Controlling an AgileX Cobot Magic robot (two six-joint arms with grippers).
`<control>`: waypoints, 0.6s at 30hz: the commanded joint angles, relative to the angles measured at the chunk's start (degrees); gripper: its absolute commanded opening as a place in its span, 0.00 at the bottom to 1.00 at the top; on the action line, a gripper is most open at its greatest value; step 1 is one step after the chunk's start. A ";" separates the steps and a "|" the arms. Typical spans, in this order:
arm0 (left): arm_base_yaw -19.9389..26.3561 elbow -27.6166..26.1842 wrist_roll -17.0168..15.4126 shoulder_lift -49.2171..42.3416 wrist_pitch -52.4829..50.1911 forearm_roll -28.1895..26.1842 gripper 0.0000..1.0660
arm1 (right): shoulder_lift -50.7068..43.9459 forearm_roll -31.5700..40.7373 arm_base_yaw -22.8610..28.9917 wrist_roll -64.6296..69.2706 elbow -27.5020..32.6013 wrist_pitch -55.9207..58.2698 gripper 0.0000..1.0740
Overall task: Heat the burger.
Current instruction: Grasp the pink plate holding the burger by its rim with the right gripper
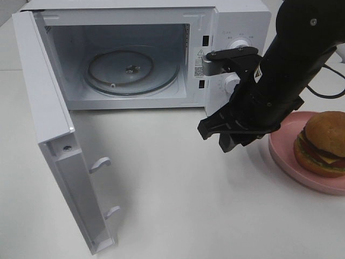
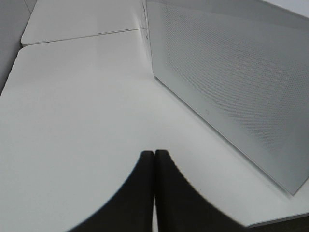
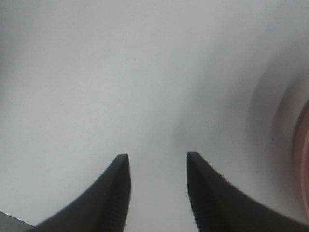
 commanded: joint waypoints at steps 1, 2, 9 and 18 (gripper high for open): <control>-0.34 0.11 -0.23 -1.26 0.00 -0.23 0.00 | -0.40 -0.29 0.00 0.69 -0.40 0.57 0.54; -0.34 0.11 -0.23 -1.26 0.00 -0.23 0.00 | -0.40 -0.29 -0.06 0.80 -0.40 0.57 0.62; -0.34 0.11 -0.23 -1.26 0.00 -0.23 0.00 | -0.23 -2.01 -0.29 0.97 -0.40 2.01 0.74; -0.34 0.11 -0.23 -1.26 0.00 -0.23 0.00 | -0.11 -6.19 -4.41 3.15 -0.40 3.90 0.71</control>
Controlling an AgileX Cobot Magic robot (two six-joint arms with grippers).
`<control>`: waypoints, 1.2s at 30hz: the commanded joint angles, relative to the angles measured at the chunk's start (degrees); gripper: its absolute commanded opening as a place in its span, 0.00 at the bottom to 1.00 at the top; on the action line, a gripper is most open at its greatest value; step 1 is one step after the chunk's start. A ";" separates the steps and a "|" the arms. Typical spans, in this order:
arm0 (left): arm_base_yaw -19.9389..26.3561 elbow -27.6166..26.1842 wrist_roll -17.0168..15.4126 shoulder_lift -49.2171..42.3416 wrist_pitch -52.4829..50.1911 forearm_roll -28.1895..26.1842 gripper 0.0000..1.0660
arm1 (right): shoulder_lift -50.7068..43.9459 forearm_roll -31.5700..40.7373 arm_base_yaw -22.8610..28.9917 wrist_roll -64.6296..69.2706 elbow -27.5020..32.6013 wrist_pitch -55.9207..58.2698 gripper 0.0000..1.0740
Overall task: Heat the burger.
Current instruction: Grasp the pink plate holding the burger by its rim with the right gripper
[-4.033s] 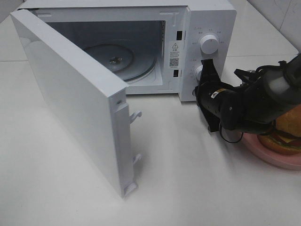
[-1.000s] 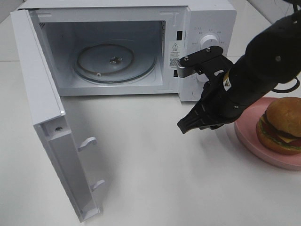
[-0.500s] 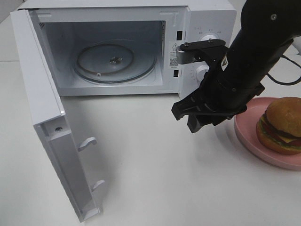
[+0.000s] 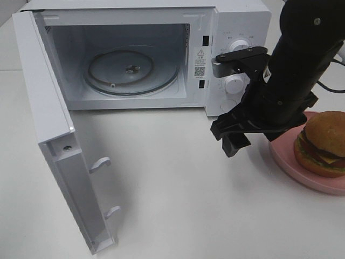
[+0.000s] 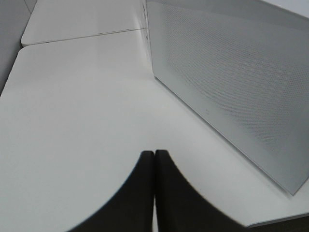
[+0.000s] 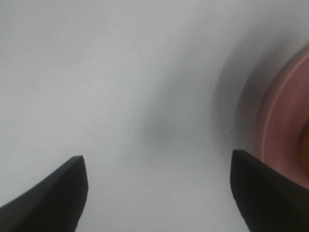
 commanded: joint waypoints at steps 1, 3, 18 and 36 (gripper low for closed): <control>-0.34 0.11 -0.23 -1.26 0.00 -0.23 0.00 | -0.17 -0.97 -2.12 0.69 -0.23 0.29 0.71; -0.34 0.11 -0.23 -1.26 0.00 -0.23 0.00 | -0.17 -0.97 -4.30 0.57 -0.23 0.00 0.71; -0.34 0.11 -0.23 -1.26 0.00 -0.23 0.00 | 5.04 -5.50 -7.33 0.63 -0.23 -1.09 0.71; -0.34 0.11 -0.23 -1.26 0.00 -0.23 0.00 | 16.39 -8.82 -7.33 0.63 -0.23 -5.39 0.71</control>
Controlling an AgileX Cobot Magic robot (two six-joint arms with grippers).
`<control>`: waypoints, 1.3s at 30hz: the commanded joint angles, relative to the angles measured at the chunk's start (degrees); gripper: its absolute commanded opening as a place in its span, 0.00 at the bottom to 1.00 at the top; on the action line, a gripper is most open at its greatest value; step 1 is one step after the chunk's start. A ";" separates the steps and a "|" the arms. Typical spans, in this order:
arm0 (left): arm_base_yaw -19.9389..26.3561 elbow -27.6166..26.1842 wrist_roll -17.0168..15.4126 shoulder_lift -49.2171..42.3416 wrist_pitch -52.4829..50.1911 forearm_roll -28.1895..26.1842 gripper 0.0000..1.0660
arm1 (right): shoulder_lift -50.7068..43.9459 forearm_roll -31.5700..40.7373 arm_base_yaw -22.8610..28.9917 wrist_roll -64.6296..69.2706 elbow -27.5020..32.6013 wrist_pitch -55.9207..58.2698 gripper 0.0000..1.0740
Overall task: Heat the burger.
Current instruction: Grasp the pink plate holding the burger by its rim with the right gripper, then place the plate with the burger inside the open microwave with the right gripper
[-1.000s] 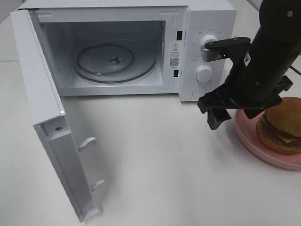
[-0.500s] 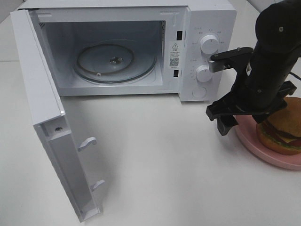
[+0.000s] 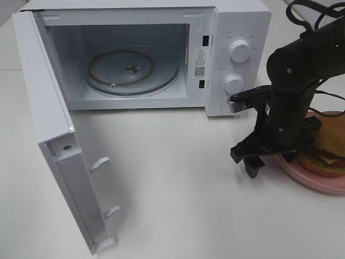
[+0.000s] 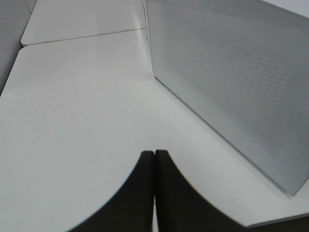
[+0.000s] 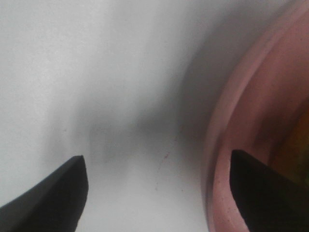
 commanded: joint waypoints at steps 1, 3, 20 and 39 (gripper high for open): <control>-0.34 0.11 -0.23 -1.26 0.00 -0.23 0.00 | 0.86 -1.66 -0.06 0.17 -0.17 -0.86 0.71; -0.34 0.11 -0.23 -1.26 0.00 -0.23 0.00 | 1.78 -2.35 -0.06 0.17 -0.34 -1.09 0.71; -0.34 0.11 -0.23 -1.26 0.00 -0.23 0.00 | 3.04 -3.15 0.00 -1.72 -0.46 -0.74 0.02; -0.34 0.11 -0.29 -1.26 0.00 -0.23 0.00 | 1.78 -6.13 4.01 -2.23 -0.34 0.80 0.00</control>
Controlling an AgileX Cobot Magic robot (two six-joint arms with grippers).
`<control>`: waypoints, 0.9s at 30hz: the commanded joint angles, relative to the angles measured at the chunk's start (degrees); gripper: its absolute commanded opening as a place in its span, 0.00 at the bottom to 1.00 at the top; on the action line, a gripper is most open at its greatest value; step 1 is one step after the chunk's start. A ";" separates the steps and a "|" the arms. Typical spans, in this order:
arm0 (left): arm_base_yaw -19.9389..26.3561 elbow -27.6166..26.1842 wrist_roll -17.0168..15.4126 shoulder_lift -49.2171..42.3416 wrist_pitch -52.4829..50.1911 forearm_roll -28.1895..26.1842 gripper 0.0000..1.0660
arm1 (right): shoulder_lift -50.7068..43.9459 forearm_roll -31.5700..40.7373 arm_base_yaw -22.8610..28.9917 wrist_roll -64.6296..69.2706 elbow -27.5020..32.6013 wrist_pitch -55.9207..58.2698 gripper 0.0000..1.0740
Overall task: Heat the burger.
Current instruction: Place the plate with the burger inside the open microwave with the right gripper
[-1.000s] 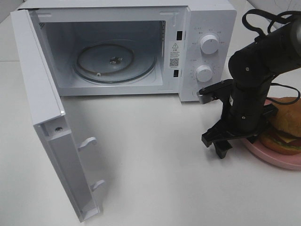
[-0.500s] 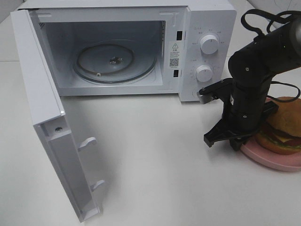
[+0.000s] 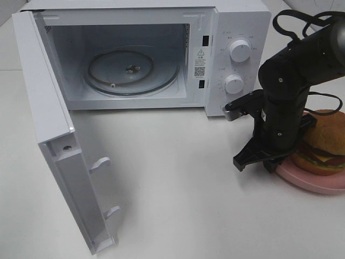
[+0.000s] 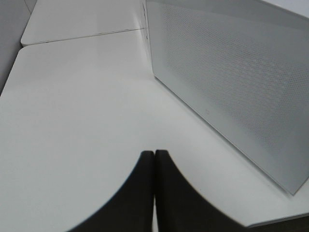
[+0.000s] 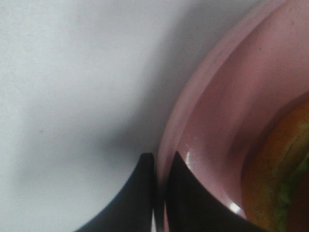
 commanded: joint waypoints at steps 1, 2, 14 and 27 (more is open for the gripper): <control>-0.34 0.11 -0.29 -1.26 0.00 -0.23 0.00 | -0.29 -0.69 2.58 -0.46 0.23 0.46 0.00; -0.34 0.11 -0.29 -1.26 0.00 -0.23 0.00 | -0.29 -1.83 3.72 0.86 0.23 0.57 0.00; -0.34 0.11 -0.29 -1.26 0.00 -0.23 0.00 | -3.72 -4.93 8.14 2.01 2.01 2.81 0.00; -0.34 0.11 -0.29 -1.26 0.00 -0.23 0.00 | -12.95 -11.12 16.10 -0.11 9.74 1.95 0.00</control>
